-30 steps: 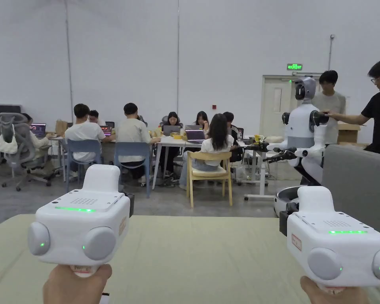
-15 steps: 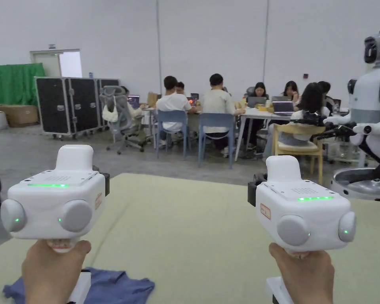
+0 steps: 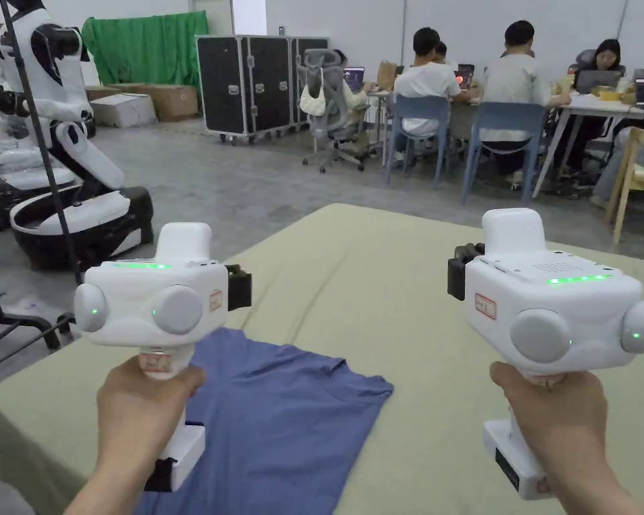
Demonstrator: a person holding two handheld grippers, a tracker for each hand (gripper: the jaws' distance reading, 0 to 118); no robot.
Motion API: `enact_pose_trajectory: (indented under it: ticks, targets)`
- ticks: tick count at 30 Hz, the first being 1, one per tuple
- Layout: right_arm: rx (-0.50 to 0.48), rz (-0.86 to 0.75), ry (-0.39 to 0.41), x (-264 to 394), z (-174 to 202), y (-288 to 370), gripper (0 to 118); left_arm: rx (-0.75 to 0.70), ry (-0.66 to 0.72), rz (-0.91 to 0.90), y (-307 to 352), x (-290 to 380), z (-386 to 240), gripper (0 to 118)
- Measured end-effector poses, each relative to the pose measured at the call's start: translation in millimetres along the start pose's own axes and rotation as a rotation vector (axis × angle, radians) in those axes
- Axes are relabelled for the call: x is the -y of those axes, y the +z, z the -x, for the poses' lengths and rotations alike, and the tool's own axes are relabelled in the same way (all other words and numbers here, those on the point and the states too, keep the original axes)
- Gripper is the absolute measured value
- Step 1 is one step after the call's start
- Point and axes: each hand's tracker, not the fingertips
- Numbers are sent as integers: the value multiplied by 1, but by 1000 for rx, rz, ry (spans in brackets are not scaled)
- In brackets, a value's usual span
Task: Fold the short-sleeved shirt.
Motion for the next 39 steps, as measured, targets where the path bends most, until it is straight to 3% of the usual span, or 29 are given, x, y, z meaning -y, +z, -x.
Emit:
enact_pose_trajectory:
  ticks: [2, 9, 16, 19, 20, 24, 25, 26, 27, 29, 32, 35, 39]
  targets:
    - [19, 30, 11, 10, -13, 5, 3, 93, 5, 104, -41, 20, -16, 98]
    - [138, 186, 73, 68, -82, -11, 3, 115, -156, 354, -185, 115, -90, 98]
    - [130, 361, 24, 136, -120, -43, 3, 157, -112, 594, -286, 212, -126, 98]
    - [88, 417, 9, 164, -122, -53, 3, 149, -256, 449, -273, 213, -128, 101]
    - [78, 427, 7, 173, -122, -55, 3, 168, -243, 445, -271, 211, -122, 97]
    - [20, 457, -56, 197, -115, -57, 3, 254, -103, 448, -266, 205, -92, 54]
    - [6, 466, -65, 203, -113, -58, 3, 265, -62, 449, -266, 204, -85, 22]
    - [-2, 473, -61, 206, -111, -56, 3, 134, -102, 424, -265, 203, -80, 0]
    - [-10, 478, -57, 210, -109, -53, 3, 123, -53, 400, -264, 201, -66, 0]
    - [-19, 484, -46, 212, -108, -48, 3, 240, 166, 481, -272, 205, -46, 0]
    - [-22, 482, -59, 209, -112, -35, 3, 258, 296, 461, -274, 205, -39, 0]
    - [-10, 443, -90, 198, -128, -12, 3, 323, 339, 393, -248, 186, -56, 0]
    - [53, 373, -97, 173, -157, 34, 3, 312, 182, 273, -206, 123, -104, 0]
